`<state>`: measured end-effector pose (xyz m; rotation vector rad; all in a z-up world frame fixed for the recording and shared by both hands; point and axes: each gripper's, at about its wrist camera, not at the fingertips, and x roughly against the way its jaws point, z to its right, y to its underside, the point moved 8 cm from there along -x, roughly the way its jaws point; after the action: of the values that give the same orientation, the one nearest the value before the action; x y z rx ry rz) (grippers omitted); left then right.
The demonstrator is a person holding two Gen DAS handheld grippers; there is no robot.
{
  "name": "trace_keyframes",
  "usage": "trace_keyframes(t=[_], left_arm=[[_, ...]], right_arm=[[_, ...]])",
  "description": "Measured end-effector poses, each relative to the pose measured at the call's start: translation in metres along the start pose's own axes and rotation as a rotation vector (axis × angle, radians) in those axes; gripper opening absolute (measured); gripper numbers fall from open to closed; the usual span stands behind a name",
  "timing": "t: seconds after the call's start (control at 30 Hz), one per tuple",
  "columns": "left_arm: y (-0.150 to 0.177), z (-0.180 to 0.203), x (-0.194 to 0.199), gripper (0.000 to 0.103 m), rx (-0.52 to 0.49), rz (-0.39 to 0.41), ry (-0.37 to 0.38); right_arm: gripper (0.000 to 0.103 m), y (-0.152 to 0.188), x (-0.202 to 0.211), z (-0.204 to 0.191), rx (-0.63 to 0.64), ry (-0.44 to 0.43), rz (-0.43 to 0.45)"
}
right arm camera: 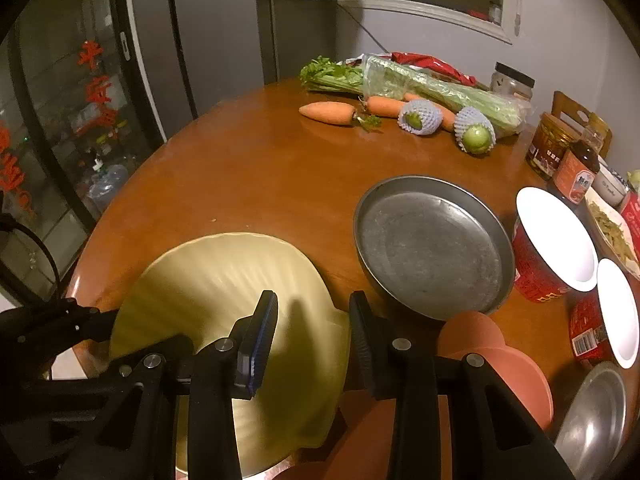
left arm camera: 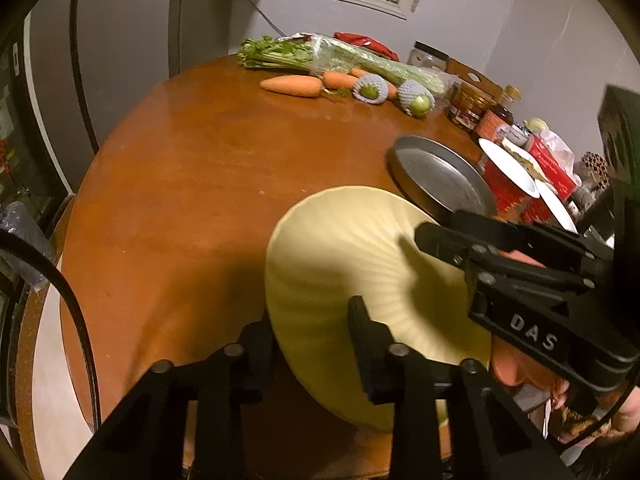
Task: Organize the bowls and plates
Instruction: 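Reach the left gripper to the cream shell plate rim and grasp it, then lift the cream shell plate with the left gripper and carry it aside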
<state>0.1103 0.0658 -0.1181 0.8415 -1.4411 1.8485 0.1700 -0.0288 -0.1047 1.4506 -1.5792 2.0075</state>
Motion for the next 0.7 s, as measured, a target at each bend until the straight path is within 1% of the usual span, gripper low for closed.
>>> trace_keyframes(t=[0.07, 0.13, 0.27, 0.33, 0.43, 0.5, 0.53, 0.57, 0.63, 0.67, 0.7], left_arm=[[-0.005, -0.006, -0.001, 0.028, 0.009, 0.002, 0.003], [-0.011, -0.013, -0.002, 0.026, 0.011, 0.013, -0.01], [-0.024, -0.026, -0.006, 0.025, 0.01, 0.014, -0.019], [-0.032, -0.03, -0.009, 0.022, 0.009, 0.011, -0.009], [-0.042, -0.034, -0.015, 0.022, -0.001, 0.005, -0.019], [-0.049, -0.039, -0.022, 0.022, -0.006, 0.001, -0.042], [-0.053, -0.04, -0.025, 0.022, -0.005, -0.004, -0.032], [-0.055, -0.041, -0.026, 0.022, -0.006, -0.006, -0.026], [-0.058, -0.04, -0.027, 0.022, -0.021, -0.007, -0.026], [-0.059, -0.039, -0.028, 0.022, -0.033, -0.007, -0.03], [-0.058, -0.039, -0.028, 0.022, -0.036, -0.009, -0.026]], right_arm=[[0.039, -0.001, -0.001, -0.001, -0.005, -0.003, -0.001], [0.039, -0.002, -0.002, -0.002, -0.012, -0.011, -0.003], [0.038, -0.003, -0.004, -0.007, -0.026, -0.032, -0.013], [0.038, -0.004, -0.004, -0.01, -0.027, -0.041, -0.014], [0.038, -0.008, -0.005, -0.019, -0.034, -0.089, -0.015], [0.038, -0.01, -0.007, -0.025, -0.004, -0.078, -0.014], [0.038, -0.01, -0.009, -0.026, 0.001, -0.065, -0.015], [0.036, -0.01, -0.009, -0.025, -0.002, -0.054, -0.016], [0.036, -0.009, -0.006, -0.02, -0.028, -0.068, -0.002], [0.038, -0.008, -0.003, -0.017, -0.039, -0.061, 0.0], [0.038, -0.006, 0.002, -0.012, -0.043, -0.02, 0.007]])
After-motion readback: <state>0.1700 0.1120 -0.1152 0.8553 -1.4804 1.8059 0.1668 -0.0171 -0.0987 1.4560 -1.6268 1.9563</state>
